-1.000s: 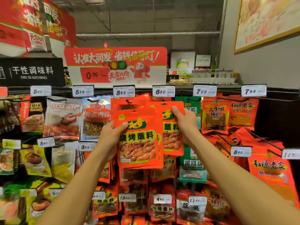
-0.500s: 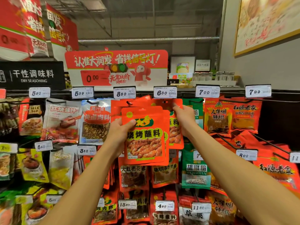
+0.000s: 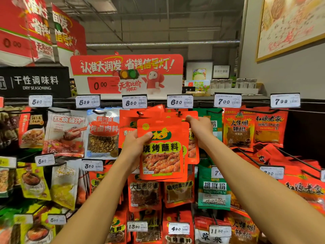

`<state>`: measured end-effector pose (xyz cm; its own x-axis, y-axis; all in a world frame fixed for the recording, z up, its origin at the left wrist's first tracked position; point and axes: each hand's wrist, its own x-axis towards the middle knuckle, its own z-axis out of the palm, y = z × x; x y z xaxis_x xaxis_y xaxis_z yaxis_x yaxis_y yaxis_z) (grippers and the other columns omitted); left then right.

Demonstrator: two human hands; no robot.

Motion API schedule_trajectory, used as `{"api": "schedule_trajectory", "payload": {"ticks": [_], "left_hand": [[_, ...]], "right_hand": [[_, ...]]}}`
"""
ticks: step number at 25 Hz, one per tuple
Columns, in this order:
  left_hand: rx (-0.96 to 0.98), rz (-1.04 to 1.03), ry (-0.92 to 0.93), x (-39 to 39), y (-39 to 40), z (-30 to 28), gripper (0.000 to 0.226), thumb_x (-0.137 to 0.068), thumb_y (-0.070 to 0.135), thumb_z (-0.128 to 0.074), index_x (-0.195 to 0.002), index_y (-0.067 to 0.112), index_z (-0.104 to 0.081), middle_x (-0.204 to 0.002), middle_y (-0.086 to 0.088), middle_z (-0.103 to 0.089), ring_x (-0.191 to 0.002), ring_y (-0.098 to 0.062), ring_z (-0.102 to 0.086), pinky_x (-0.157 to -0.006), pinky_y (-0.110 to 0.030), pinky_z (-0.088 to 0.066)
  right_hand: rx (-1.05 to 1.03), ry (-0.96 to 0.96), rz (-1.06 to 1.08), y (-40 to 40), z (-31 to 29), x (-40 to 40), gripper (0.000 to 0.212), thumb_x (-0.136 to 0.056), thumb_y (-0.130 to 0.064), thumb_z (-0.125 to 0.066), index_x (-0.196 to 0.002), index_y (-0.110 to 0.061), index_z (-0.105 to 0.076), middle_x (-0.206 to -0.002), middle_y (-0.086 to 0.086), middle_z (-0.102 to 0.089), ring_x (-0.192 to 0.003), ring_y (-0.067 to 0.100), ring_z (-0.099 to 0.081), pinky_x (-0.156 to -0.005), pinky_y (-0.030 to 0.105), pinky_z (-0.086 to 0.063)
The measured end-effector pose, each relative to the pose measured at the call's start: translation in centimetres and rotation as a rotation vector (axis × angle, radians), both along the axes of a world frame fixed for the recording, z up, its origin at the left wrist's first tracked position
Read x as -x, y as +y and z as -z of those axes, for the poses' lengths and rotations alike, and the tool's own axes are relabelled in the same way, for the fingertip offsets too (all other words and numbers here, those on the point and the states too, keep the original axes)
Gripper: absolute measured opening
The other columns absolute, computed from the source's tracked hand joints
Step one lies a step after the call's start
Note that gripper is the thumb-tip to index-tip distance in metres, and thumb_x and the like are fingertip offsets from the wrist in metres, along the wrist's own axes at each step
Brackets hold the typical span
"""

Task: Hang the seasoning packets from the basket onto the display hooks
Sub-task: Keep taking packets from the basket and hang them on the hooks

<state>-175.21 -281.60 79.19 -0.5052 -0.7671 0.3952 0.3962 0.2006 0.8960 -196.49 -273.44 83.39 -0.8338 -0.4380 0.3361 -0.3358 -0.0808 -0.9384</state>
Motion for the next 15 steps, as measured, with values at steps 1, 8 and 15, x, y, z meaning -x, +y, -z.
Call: {"api": "schedule_trajectory", "payload": {"ticks": [1,8,15], "left_hand": [[-0.002,0.007,0.0,0.1,0.0,0.0,0.008,-0.096,0.009,-0.063,-0.099,0.012,-0.07,-0.087,-0.003,-0.079,-0.078,-0.021,-0.075,-0.063,-0.033,-0.058],[-0.003,0.119,0.052,2.2,0.4,-0.1,0.011,-0.092,0.007,-0.064,-0.101,0.009,-0.07,-0.09,-0.006,-0.078,-0.08,-0.022,-0.074,-0.067,-0.036,-0.06],[-0.041,0.117,0.093,3.6,0.5,-0.2,0.014,-0.094,0.003,-0.06,-0.107,0.006,-0.067,-0.093,-0.012,-0.075,-0.081,-0.026,-0.072,-0.077,-0.044,-0.06]], "right_hand": [[-0.01,0.02,-0.027,-0.1,0.3,0.2,0.038,-0.091,-0.043,-0.066,-0.063,-0.018,-0.061,-0.07,0.003,-0.066,-0.069,0.023,-0.058,-0.066,0.035,-0.038],[0.205,0.252,0.023,3.9,2.8,-0.2,0.011,-0.093,-0.034,-0.07,-0.099,-0.028,-0.064,-0.094,-0.005,-0.064,-0.076,0.009,-0.059,-0.068,0.028,-0.047],[0.294,-0.151,-0.649,4.8,3.7,-1.4,0.029,-0.104,-0.028,-0.051,-0.109,-0.007,-0.07,-0.097,0.012,-0.078,-0.083,0.022,-0.075,-0.07,0.037,-0.061]]}}
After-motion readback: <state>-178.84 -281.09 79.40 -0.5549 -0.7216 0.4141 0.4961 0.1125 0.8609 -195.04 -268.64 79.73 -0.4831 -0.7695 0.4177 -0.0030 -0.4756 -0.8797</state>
